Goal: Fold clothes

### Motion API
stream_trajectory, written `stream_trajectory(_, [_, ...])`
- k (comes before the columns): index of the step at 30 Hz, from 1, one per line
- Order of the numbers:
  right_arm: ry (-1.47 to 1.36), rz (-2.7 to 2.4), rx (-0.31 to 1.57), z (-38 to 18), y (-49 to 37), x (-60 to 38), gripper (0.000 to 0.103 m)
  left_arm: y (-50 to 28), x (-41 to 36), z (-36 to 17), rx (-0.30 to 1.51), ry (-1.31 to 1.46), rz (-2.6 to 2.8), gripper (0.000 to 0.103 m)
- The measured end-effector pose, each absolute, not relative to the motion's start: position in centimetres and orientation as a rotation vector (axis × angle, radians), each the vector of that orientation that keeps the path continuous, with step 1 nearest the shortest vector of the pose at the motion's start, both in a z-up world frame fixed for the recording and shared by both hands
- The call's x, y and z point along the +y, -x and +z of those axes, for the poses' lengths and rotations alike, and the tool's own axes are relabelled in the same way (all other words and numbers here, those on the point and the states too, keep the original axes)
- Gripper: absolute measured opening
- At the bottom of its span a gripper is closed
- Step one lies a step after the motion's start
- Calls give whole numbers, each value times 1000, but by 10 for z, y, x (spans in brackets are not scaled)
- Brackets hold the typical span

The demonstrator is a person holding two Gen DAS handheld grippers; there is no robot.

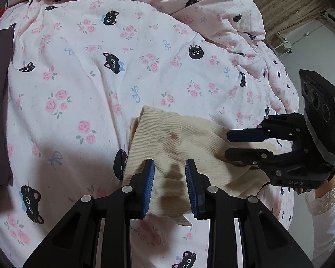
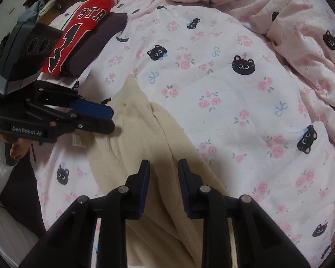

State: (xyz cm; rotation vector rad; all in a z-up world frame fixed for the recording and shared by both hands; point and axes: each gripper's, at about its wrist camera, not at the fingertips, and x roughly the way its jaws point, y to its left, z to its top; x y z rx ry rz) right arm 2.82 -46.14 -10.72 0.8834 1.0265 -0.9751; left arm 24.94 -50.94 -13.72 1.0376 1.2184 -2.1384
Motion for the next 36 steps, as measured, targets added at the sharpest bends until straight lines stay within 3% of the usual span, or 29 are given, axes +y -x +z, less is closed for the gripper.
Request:
stream_trajectory(4, [-908,-957,1064,-115,-29,-469,3,-249,-509,-137,1216,-1042,-2138,25])
stream_trajectory(5, [-913,-951,1072,-117,-30,-471,2,-249,-510,-137,1217,-1042,-2138,25])
stream_trajectory(14, [-843,-1003,1095,-95,-30,-479,2,-249,-510,-137,1220,-1041,-2128,25])
stream_trajectory(27, [-861,-1080,1143,-121,-25,-502,2,-259,-520,-130,1208,-952,-2102,25])
stream_trajectory(29, [-843,-1106,1145,-116,-25,-501,9,-261,-524,-132,1228,-945,-2085,25])
stream_trajectory(31, [-823,-1139,1132,-103,-21,-497,22,-262,-525,-133,1234,-942,-2077,25])
stream_trajectory(36, [-745,-1175,1145,-69,-10,-470,22,-260,-525,-133,1217,-955,-2070,25])
